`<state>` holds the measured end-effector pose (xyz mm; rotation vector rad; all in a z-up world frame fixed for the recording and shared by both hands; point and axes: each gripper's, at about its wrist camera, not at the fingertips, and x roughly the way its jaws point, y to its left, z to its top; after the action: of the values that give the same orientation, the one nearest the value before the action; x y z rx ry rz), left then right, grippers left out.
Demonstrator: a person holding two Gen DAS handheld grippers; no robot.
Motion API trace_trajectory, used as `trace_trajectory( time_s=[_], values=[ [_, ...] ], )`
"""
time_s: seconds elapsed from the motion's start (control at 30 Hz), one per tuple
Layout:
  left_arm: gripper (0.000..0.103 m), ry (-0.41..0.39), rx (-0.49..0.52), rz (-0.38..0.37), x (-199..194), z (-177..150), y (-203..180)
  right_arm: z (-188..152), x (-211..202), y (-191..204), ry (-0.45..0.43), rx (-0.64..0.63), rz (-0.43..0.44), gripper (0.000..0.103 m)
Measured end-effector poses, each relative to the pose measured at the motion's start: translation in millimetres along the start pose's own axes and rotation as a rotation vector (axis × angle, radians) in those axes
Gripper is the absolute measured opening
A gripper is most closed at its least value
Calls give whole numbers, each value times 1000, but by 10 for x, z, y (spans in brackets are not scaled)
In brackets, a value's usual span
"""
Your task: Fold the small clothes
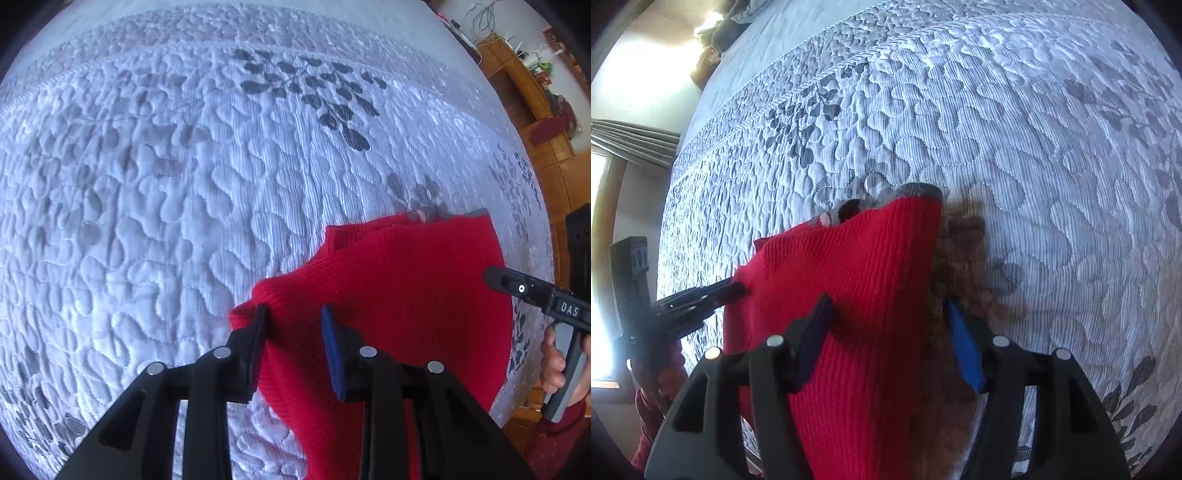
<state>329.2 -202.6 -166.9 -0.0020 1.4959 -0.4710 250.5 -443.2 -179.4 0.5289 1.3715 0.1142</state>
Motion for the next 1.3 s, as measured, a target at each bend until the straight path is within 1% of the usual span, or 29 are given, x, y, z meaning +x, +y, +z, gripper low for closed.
trace_trajectory(
  time_s=[0.07, 0.13, 0.17, 0.2, 0.27, 0.3, 0.4, 0.5, 0.53, 0.57, 0.6, 0.63, 0.67, 0.7, 0.73, 0.77, 0.83, 0.9, 0.93, 0.97, 1.0, 1.07, 1.13, 1.17, 1.2, 1.3],
  values=[
    [8, 0, -23, -18, 30, 19, 37, 11, 21, -15, 6, 6, 1, 62],
    [7, -19, -67, -46, -17, -3, 105, 25, 39, -38, 13, 15, 11, 62],
    [6, -53, -92, -41, -80, -39, 140, 26, 35, -45, 8, 17, 14, 62],
    [6, -105, -106, -24, -178, -106, 166, 27, 32, -45, 4, 16, 17, 62],
    [6, -181, -114, 17, -295, -234, 178, 23, 35, -57, -2, 20, 28, 62],
    [6, -195, -121, 40, -288, -332, 201, 23, 51, -61, -1, 21, 38, 62],
    [7, -154, -141, 46, -85, -400, 309, 29, 121, -37, 13, 6, 24, 64],
    [7, -155, -122, 29, -95, -328, 318, 38, 126, -10, 16, 0, 9, 64],
    [9, -155, -118, 21, -158, -286, 303, 40, 114, -6, 16, -1, 8, 64],
    [14, -161, -121, 19, -219, -270, 300, 41, 100, 0, 15, -2, 6, 64],
    [16, -184, -130, 32, -311, -268, 305, 39, 61, 7, 7, -6, 2, 64],
    [20, -230, -140, 74, -451, -285, 310, 28, 16, 15, -2, -6, -12, 63],
    [25, -261, -140, 86, -553, -316, 309, 9, -49, 27, -20, -7, -42, 63],
    [27, -286, -136, 78, -644, -331, 303, -34, -178, 86, -65, -36, -82, 63],
    [27, -295, -124, 40, -714, -352, 254, -72, -259, 141, -91, -64, -98, 63],
    [27, -282, -104, 4, -724, -349, 172, -114, -322, 194, -102, -84, -97, 63],
    [27, -229, -49, -68, -673, -364, -46, -243, -408, 338, -85, -121, -11, 63],
    [28, -172, 12, -96, -510, -329, -308, -371, -416, 477, -51, -171, 42, 62],
    [29, -160, 30, -86, -433, -349, -407, -443, -402, 556, -35, -204, 51, 62],
    [29, -151, 49, -59, -357, -359, -487, -475, -382, 602, -26, -221, 54, 62],
    [29, -147, 55, -41, -309, -387, -534, -516, -320, 642, -4, -241, 47, 62],
    [29, -101, 70, -11, -73, -371, -585, -523, -217, 621, 11, -249, 23, 62],
    [31, -73, 76, 26, 138, -367, -567, -471, -93, 510, 32, -196, 50, 61],
    [31, -81, 99, 45, 194, -374, -583, -458, -42, 464, 34, -181, 65, 59],
    [31, -80, 97, 71, 194, -377, -600, -432, 15, 423, 38, -162, 66, 58],
    [31, -78, 79, 66, 111, -379, -609, -420, -18, 374, 24, -112, 98, 56]
  ],
)
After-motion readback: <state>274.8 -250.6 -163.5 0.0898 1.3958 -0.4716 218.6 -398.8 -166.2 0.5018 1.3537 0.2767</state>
